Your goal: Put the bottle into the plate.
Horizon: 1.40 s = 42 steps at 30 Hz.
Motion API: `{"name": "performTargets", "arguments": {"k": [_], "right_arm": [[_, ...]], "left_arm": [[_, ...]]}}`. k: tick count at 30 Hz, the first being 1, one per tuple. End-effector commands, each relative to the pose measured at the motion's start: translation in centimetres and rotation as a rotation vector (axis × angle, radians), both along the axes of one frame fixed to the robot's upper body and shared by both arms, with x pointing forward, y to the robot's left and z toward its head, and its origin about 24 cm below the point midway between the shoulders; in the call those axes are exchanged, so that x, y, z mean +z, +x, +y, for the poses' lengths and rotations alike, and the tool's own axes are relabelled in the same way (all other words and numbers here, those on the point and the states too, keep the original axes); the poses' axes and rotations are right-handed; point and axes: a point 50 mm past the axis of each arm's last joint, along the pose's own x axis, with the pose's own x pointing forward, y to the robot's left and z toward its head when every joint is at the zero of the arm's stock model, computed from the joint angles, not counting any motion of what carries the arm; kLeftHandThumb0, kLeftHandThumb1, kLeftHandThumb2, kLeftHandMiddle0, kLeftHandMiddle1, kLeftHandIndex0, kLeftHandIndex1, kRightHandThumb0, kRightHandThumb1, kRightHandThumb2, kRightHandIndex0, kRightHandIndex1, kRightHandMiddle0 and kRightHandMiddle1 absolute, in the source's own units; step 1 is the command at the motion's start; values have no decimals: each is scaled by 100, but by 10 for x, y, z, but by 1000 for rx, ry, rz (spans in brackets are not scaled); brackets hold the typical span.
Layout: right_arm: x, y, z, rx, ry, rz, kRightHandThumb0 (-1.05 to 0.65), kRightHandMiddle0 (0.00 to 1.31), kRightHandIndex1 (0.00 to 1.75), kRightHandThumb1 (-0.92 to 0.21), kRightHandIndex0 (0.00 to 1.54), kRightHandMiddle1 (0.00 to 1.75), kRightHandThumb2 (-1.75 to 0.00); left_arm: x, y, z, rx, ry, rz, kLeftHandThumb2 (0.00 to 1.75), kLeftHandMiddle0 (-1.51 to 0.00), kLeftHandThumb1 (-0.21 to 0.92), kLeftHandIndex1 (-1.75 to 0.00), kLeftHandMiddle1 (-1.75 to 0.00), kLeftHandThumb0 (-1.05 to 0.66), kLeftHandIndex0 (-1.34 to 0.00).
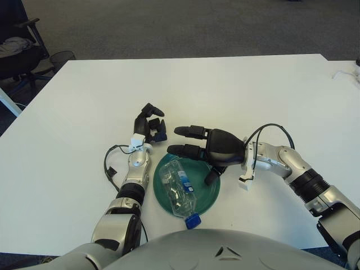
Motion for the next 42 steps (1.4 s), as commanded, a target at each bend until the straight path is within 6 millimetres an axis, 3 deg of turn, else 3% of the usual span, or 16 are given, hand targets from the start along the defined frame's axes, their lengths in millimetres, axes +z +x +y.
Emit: {"name": "performTargets", "arguments": {"k": [1, 10, 17, 24, 33, 35, 38, 42], "right_arm": [[1, 2, -3, -17, 7, 2, -63, 0, 0, -92, 0, 0, -81], [-1, 6, -4, -36, -10, 1, -66, 0, 0, -92, 0, 0, -90], [15, 26, -9, -84, 30, -11, -67, 0, 0, -92, 0, 0, -95], [24, 39, -21, -192, 303, 137, -68, 2, 1, -92, 3, 2, -85], [18, 50, -24, -259, 682, 481, -61, 0, 15, -92, 46, 77, -53], [17, 52, -26, -278, 753, 516, -60, 2, 26, -92, 49, 88, -48], [15, 56, -31, -304, 834, 544, -58, 9, 60, -89, 46, 100, -45], [14, 58, -34, -310, 887, 559, -55, 19, 82, -81, 46, 112, -54]], "left_arm": [[-27, -22, -1, 5, 12, 112, 150, -134, 16, -175, -175, -54, -74], [-29, -21, -1, 0, -7, 140, 151, -133, 16, -175, -175, -54, -74], [-31, -21, 1, -30, -66, 152, 148, -127, 18, -175, -175, -53, -72], [-32, -22, 3, -53, -144, 137, 143, -124, 22, -175, -175, -52, -69], [-31, -23, 5, -50, -146, 112, 144, -125, 21, -175, -175, -52, -70], [-31, -23, 5, -44, -142, 113, 146, -127, 20, -175, -175, -53, -71], [-31, -23, 6, -36, -132, 121, 148, -128, 18, -175, -175, -53, -72], [-32, -23, 6, -32, -127, 125, 150, -128, 17, -175, -175, -54, -73]]}}
